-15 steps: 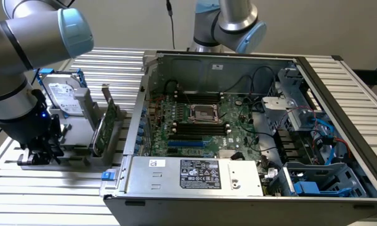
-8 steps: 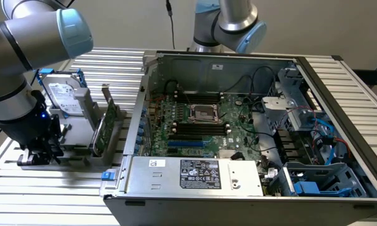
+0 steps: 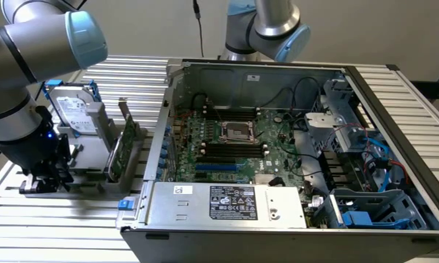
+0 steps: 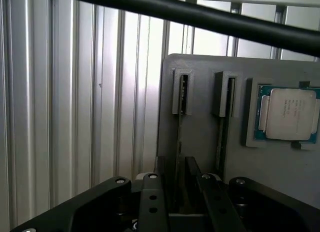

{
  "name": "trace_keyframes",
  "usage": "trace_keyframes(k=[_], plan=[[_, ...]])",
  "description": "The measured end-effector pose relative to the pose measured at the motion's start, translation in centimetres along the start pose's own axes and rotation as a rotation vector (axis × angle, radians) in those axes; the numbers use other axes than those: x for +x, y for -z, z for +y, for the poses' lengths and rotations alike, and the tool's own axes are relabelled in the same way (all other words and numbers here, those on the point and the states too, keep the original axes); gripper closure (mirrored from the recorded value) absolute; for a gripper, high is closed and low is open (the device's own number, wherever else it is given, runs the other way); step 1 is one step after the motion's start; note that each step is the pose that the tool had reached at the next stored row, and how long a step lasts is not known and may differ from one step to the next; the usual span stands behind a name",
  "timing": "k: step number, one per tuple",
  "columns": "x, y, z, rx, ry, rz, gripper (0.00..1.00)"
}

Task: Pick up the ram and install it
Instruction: 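Pick up the ram and move it above insertion slot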

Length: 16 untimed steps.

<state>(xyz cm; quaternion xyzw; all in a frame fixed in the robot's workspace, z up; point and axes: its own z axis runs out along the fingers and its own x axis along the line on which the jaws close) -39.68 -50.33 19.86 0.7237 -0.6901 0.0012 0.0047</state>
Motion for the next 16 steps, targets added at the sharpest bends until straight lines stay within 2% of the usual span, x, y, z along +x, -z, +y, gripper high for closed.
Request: trace_keyframes(k=[3,5,6,7,16], plan=[[0.01,-0.03,0.01,0.0000,-0.001,0.0000,0.69],[0.03,-0.04,0.01,0.0000,-0.002,-0.0002,0.78],[0.05,-0.04,0.01,-0.0001,-0.002,-0.0001,0.78],[0.05,-0.04,0.01,-0.0001,-0.003,0.0000,0.85],[0.06,-0.24,0.01,-0.0004,-0.024,-0.0003,0.85]])
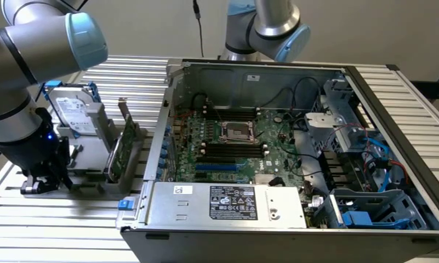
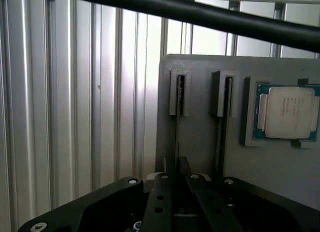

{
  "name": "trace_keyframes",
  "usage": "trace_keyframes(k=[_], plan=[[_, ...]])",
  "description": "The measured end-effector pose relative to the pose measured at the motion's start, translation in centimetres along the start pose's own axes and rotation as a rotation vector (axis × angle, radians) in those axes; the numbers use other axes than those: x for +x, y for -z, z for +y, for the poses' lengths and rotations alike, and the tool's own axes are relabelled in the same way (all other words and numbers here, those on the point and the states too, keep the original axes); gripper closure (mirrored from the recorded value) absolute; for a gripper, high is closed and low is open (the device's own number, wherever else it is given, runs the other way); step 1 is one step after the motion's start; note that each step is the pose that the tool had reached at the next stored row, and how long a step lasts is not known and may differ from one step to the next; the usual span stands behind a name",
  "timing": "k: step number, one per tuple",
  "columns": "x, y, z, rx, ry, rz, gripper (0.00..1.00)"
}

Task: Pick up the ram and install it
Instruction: 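Pick up the ram and move it above insertion slot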

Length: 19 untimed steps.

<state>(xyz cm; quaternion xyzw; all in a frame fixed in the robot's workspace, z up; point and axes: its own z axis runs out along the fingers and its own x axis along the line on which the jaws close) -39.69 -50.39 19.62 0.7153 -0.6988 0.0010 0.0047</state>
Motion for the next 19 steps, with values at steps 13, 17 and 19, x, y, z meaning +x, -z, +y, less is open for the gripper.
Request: trace_keyframes(k=[13,17,19], plan=[[0.0,0.62,0.00,0.0002,-0.014,-0.0071,0.86],[0.0,2.00,0.01,0.0003,-0.014,-0.0104,0.86],[0.0,2.88,0.01,0.0002,-0.014,-0.0110,0.86]])
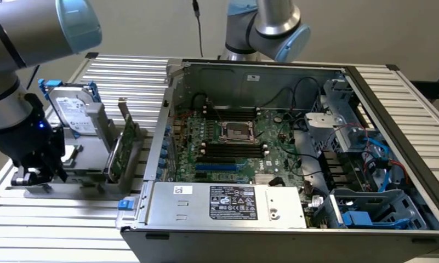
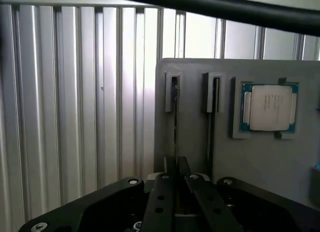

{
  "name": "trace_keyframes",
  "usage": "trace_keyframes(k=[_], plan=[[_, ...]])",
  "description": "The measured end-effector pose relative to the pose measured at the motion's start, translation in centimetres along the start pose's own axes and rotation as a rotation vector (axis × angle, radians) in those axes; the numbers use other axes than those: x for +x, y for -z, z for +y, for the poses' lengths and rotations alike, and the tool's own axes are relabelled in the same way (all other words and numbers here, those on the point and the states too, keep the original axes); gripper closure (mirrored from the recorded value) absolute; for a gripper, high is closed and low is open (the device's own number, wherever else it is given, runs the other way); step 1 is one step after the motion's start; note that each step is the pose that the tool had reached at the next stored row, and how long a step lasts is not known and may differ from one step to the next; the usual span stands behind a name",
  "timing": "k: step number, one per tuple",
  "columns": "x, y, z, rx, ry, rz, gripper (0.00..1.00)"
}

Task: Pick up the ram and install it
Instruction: 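Pick up the ram and move it above insertion slot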

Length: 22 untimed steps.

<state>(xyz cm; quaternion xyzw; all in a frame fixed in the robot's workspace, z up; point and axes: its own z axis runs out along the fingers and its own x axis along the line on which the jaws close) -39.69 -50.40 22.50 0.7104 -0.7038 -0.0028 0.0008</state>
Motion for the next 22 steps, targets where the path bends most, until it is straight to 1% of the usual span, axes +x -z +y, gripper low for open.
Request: trace_keyframes(k=[7,10,14,18,22], plan=[[0.0,3.18,-0.03,0.0000,0.000,-0.0003,0.86],[0.0,4.54,-0.37,-0.0007,0.000,-0.0003,0.86],[0.0,6.31,-1.77,-0.0055,0.000,-0.0005,0.86],[0.0,8.11,-3.45,-0.0108,0.001,-0.0006,0.86],[0.0,9.83,-5.21,-0.0142,0.001,-0.0006,0.86]])
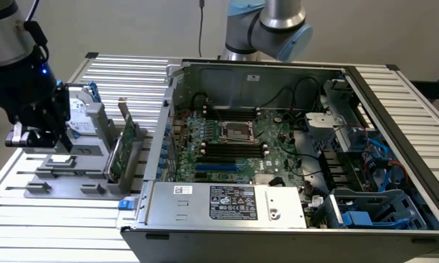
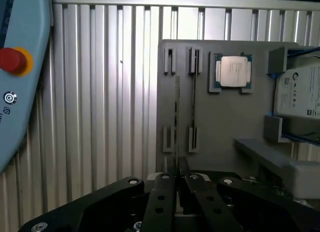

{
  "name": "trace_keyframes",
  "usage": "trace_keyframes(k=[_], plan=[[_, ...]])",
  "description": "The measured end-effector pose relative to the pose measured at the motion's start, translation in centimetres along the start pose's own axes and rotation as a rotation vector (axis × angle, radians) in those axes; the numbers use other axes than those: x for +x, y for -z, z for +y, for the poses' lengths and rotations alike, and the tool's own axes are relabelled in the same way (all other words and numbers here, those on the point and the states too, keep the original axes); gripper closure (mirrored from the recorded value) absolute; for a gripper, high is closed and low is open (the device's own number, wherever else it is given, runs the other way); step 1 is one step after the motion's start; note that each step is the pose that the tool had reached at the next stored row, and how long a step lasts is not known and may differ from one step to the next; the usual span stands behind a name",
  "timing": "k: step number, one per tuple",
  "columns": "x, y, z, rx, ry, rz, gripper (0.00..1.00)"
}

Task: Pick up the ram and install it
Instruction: 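Pick up the ram and move it above insertion slot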

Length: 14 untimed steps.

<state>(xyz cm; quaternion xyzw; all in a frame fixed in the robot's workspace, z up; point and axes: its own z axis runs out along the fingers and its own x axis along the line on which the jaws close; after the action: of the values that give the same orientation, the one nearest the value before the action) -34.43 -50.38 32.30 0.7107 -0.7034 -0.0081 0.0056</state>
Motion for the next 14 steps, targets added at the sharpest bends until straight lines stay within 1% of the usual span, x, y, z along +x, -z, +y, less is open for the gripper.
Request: trace_keyframes(k=[6,9,11,14], plan=[[0.0,2.60,-2.69,-0.0037,0.000,-0.0001,0.86],[-0.1,3.86,-4.02,-0.0045,0.000,-0.0002,0.86],[-0.1,4.72,-4.79,-0.0046,0.000,-0.0001,0.86],[-0.4,5.93,-5.67,-0.0045,0.000,-0.0002,0.86]])
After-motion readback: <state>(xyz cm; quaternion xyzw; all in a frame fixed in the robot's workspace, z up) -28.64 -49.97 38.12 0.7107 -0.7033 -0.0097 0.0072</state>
